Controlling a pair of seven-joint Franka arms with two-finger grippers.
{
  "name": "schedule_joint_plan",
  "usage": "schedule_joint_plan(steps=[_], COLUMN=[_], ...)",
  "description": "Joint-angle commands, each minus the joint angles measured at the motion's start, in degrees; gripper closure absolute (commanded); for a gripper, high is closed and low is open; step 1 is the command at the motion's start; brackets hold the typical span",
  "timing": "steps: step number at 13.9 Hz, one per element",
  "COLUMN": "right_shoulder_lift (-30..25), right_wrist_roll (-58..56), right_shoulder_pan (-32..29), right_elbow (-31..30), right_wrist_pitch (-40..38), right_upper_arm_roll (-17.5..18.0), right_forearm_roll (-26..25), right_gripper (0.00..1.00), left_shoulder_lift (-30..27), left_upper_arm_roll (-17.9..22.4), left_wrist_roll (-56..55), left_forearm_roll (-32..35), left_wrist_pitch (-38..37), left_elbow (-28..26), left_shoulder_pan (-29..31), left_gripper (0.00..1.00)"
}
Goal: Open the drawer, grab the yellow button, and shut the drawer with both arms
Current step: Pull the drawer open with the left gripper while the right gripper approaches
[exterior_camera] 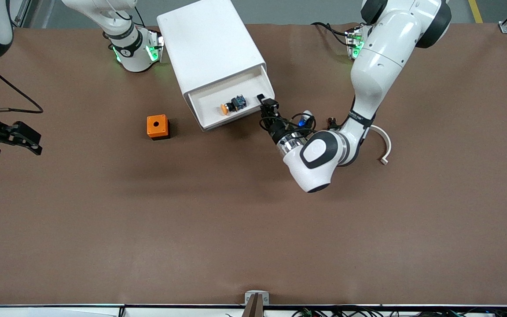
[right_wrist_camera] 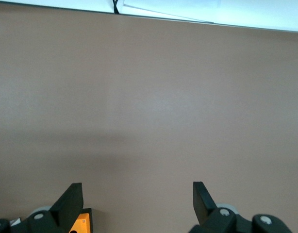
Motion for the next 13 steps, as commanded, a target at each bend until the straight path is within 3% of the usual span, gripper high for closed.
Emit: schedule_joint_plan(steps=[1,3,4,5,7,8,10,13], right_shoulder_lift=[1.44,2.23,3.10,3.98,4.34,4.43,4.43,4.34], right_wrist_roll=[6.55,10.96,13.15,15.78,17.04,17.73,24.21,36.33], right_shoulder_pan=[1.91,2.36,2.97,4.71,6.30,6.49,7.45,12.09], right_elbow=[0.42,0.42,0.42,0.33,-0.63,-0.64,-0.55,-0.55], right_wrist_pitch=[-0.01,0.07,-0.10,-0.28,-0.80,-3.15,-6.68,-9.94], right_upper_arm_roll=[-0.03,-0.03,0.06,-0.03,-0.03,0.06,0.06,0.06], right_forearm_roll=[-0.07,-0.07,0.19,0.11,0.10,0.28,4.65,5.91], right_gripper=[0.00,0.00,0.00,0.00,0.00,0.00,0.00,0.00], left_shoulder_lift=[-0.21,-0.21,-0.21,-0.21,-0.21,-0.21,-0.13,0.31], left_upper_arm_roll=[0.08,0.08,0.08,0.08,0.08,0.08,0.08,0.17], left_wrist_roll=[-1.07,-0.99,-0.98,-0.90,-0.46,-0.46,2.16,9.71], left_forearm_roll=[-2.02,-2.02,-2.02,-2.02,-2.02,-2.02,-2.20,-2.11], left_wrist_pitch=[-0.50,-0.50,-0.50,-0.50,-0.41,-0.41,-0.32,-0.32], left_elbow=[1.46,1.63,1.63,1.63,1.63,1.63,2.86,4.35], left_shoulder_pan=[1.38,2.08,2.08,2.08,2.08,2.17,2.26,3.40], left_gripper=[0.78,0.77,0.70,0.56,0.17,0.11,0.01,0.01])
